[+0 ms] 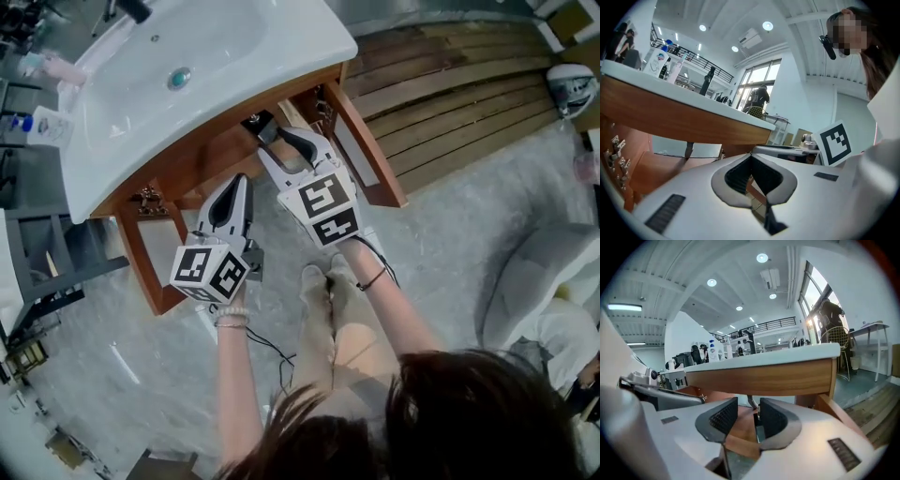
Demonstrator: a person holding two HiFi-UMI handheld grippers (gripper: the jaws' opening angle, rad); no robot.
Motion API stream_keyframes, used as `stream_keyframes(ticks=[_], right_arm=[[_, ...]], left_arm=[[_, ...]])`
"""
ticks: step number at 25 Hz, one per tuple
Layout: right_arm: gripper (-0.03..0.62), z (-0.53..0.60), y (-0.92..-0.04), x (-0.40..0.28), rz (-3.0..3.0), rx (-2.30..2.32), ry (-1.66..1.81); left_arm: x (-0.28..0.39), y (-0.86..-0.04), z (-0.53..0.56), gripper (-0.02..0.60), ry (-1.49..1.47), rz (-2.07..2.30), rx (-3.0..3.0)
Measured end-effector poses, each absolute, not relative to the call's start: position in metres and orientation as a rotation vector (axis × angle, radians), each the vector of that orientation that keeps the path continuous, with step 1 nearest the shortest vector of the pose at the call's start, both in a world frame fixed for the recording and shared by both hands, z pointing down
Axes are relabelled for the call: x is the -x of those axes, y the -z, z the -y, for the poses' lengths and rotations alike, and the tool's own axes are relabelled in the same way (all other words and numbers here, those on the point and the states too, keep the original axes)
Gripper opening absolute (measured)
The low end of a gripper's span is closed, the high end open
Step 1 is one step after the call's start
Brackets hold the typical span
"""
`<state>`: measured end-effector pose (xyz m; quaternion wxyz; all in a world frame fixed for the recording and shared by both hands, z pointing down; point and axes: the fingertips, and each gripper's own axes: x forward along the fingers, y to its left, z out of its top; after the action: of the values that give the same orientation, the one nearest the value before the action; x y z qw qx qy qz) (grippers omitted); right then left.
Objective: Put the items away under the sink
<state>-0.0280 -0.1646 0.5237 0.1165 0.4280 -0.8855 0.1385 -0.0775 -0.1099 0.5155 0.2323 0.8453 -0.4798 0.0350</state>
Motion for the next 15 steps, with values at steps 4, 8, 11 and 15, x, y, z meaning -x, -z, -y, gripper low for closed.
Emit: stream_keyframes(ticks=[4,8,11,15], right_arm=[[0.138,0.156,-0.489,0.021,2.586,-1.258,-0.428],[0.114,0.15,-0.458,0.016,2.591,-1.262,-0.452],[0.104,0.148,-0.437,0.017,2.601,-1.265,-0.446],[0.091,0.145,-0.414,0.019,2.616,-1.277,-0.45]], left_arm=[[0.07,-0.485,0.105,0.0,-0.083,1.302,-2.318],[0.06,-0.453,0.097,0.0,-0.05,1.258,-2.331],[0.057,-0.433,0.094,0.0,-0.044,1.245,-2.351],[0.057,-0.411,0.094,0.0,-0.033,1.241,-2.372]])
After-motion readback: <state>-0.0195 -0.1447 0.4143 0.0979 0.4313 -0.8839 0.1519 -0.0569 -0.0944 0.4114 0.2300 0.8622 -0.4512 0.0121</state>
